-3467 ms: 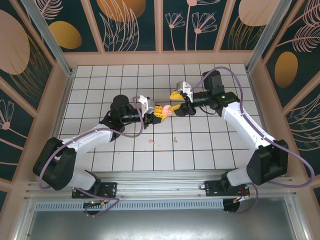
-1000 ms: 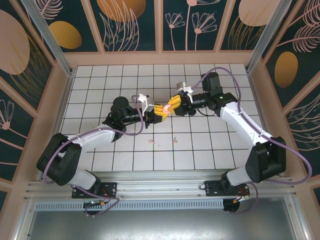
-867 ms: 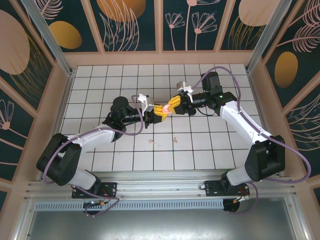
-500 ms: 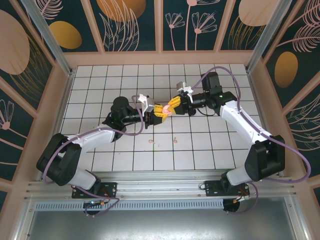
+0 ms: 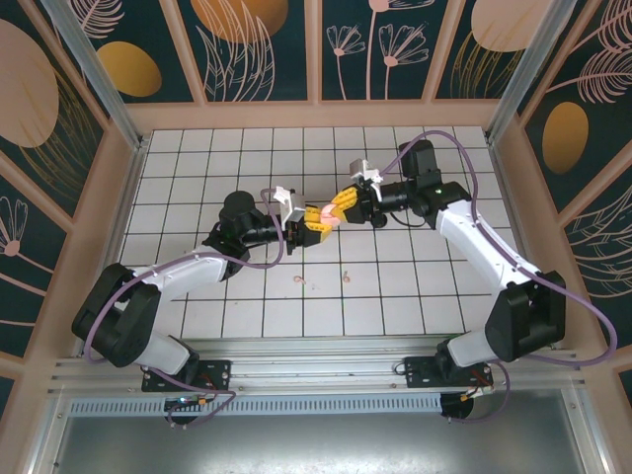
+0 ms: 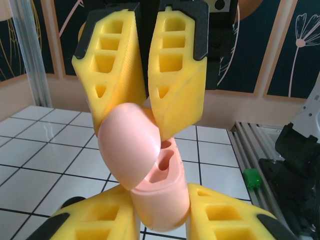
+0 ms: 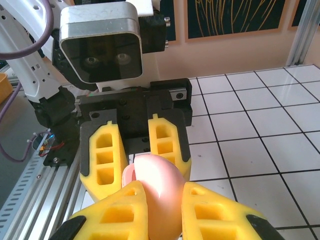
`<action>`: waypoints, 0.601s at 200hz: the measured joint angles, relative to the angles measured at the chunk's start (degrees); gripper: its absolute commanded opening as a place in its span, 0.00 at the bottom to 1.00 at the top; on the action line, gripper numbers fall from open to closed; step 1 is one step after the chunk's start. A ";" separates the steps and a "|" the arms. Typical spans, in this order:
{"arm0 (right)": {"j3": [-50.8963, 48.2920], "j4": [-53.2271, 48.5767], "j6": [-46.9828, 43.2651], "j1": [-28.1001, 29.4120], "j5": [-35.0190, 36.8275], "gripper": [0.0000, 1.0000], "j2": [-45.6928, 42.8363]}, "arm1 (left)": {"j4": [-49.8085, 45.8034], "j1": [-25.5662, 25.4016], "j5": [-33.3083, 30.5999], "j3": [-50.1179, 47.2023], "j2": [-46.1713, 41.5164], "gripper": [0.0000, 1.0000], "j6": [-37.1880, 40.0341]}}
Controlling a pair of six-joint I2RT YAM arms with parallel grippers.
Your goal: Insert the wireless bluetooth earbuds into the charging case
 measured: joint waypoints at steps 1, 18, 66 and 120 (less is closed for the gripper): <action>0.00 0.04 0.07 0.02 -0.02 0.10 0.00 | 0.02 0.00 0.00 0.00 -0.02 0.22 0.00; -0.13 0.63 0.33 0.07 0.00 0.09 -0.35 | 0.00 0.02 -0.22 0.00 -0.28 0.19 -0.02; -0.76 1.51 0.37 0.09 0.00 0.10 -0.83 | -0.02 0.00 -0.15 0.00 -0.46 0.11 -0.02; -0.81 1.25 1.95 0.11 0.02 0.26 -0.81 | -0.09 0.00 -0.13 0.00 -0.46 0.09 0.48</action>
